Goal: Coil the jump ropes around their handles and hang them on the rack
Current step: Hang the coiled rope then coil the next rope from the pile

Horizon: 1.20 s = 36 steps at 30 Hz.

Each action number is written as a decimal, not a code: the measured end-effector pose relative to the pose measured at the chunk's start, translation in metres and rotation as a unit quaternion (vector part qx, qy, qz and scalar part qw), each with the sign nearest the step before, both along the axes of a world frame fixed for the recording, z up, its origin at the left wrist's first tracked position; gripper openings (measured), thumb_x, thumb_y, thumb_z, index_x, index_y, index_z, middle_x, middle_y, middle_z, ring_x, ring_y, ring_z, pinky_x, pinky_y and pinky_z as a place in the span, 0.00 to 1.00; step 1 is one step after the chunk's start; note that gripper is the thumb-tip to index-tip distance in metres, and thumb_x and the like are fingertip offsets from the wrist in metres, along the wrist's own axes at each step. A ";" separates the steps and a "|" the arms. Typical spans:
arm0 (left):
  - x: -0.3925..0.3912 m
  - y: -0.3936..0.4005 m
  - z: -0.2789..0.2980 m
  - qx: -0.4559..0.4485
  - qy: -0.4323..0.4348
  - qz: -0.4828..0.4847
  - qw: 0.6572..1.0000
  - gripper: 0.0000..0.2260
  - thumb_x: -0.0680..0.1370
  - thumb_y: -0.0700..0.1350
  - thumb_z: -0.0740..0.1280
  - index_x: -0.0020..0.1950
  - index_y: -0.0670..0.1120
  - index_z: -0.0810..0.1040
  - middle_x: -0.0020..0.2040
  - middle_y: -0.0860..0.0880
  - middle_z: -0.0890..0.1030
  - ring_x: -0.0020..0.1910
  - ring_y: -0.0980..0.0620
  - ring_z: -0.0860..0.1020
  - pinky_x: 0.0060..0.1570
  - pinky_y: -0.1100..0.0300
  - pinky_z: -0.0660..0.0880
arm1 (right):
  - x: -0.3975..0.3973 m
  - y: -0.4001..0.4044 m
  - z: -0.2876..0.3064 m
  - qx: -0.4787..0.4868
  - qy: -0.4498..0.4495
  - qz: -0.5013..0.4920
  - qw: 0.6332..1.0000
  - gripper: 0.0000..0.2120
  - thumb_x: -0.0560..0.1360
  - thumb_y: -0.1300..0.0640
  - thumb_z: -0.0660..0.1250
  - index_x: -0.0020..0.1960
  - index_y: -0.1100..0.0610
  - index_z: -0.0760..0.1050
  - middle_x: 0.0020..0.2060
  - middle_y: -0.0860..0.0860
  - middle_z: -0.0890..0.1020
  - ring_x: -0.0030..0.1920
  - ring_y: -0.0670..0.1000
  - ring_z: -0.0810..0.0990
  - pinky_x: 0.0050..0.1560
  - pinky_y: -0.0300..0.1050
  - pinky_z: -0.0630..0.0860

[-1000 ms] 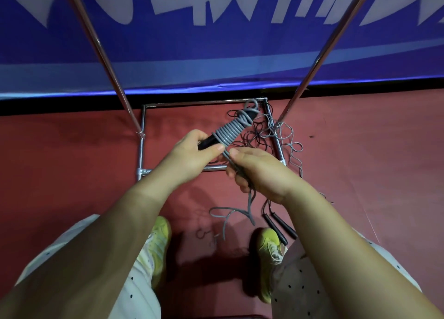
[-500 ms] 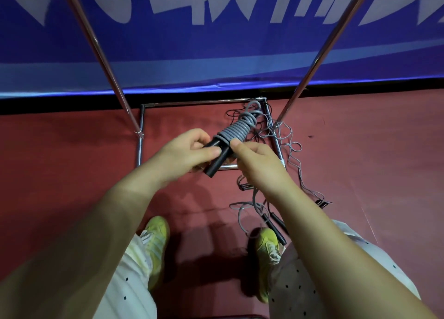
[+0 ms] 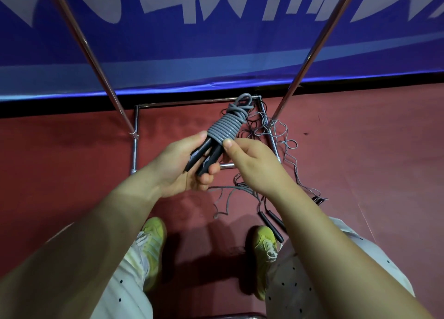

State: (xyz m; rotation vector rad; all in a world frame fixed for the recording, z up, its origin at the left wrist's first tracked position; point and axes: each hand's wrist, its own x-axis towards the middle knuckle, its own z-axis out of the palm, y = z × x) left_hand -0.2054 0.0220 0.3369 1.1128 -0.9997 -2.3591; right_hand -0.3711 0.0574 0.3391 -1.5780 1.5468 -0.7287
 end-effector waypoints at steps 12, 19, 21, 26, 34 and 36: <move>-0.011 0.006 -0.019 -0.305 -0.196 0.100 0.926 0.14 0.80 0.53 0.53 0.43 0.46 0.70 0.30 0.47 0.77 0.25 0.50 0.74 0.26 0.62 0.67 | 0.008 -0.002 -0.010 0.088 0.078 -0.066 0.991 0.31 0.79 0.36 0.51 0.37 0.62 0.72 0.30 0.53 0.75 0.33 0.55 0.74 0.39 0.50 0.72; 0.001 -0.003 -0.025 -0.334 -0.272 0.033 0.902 0.12 0.71 0.60 0.54 0.45 0.53 0.66 0.36 0.50 0.76 0.34 0.51 0.73 0.42 0.53 0.71 | 0.008 -0.001 -0.010 0.208 -0.082 -0.056 0.973 0.32 0.79 0.35 0.48 0.40 0.59 0.76 0.28 0.51 0.74 0.30 0.52 0.73 0.40 0.49 0.75; 0.000 -0.004 -0.026 -0.341 -0.267 0.042 0.900 0.11 0.74 0.59 0.57 0.46 0.53 0.64 0.37 0.49 0.74 0.35 0.51 0.72 0.40 0.55 0.71 | 0.011 -0.002 -0.013 0.214 -0.109 -0.040 0.970 0.33 0.77 0.32 0.48 0.39 0.57 0.77 0.29 0.53 0.76 0.34 0.53 0.75 0.45 0.51 0.73; 0.003 -0.007 -0.025 -0.358 -0.256 0.062 0.896 0.16 0.69 0.54 0.68 0.48 0.53 0.63 0.41 0.53 0.76 0.36 0.54 0.73 0.39 0.59 0.70 | 0.020 0.000 -0.011 0.219 -0.213 -0.042 0.951 0.22 0.82 0.42 0.52 0.39 0.55 0.71 0.28 0.50 0.71 0.27 0.48 0.70 0.42 0.50 0.72; 0.005 -0.007 -0.003 -0.077 -0.144 0.085 0.983 0.20 0.78 0.63 0.54 0.48 0.49 0.76 0.40 0.46 0.79 0.31 0.51 0.77 0.30 0.61 0.67 | 0.015 0.003 -0.001 0.142 -0.293 -0.022 0.945 0.14 0.76 0.47 0.57 0.36 0.54 0.61 0.28 0.48 0.61 0.24 0.45 0.57 0.31 0.44 0.54; 0.012 -0.006 0.004 0.010 -0.092 0.005 0.996 0.34 0.77 0.68 0.45 0.44 0.44 0.81 0.35 0.43 0.81 0.30 0.48 0.78 0.30 0.60 0.66 | 0.012 0.003 -0.002 0.102 -0.260 -0.015 0.960 0.11 0.73 0.49 0.56 0.34 0.51 0.66 0.26 0.45 0.65 0.25 0.44 0.61 0.32 0.45 0.58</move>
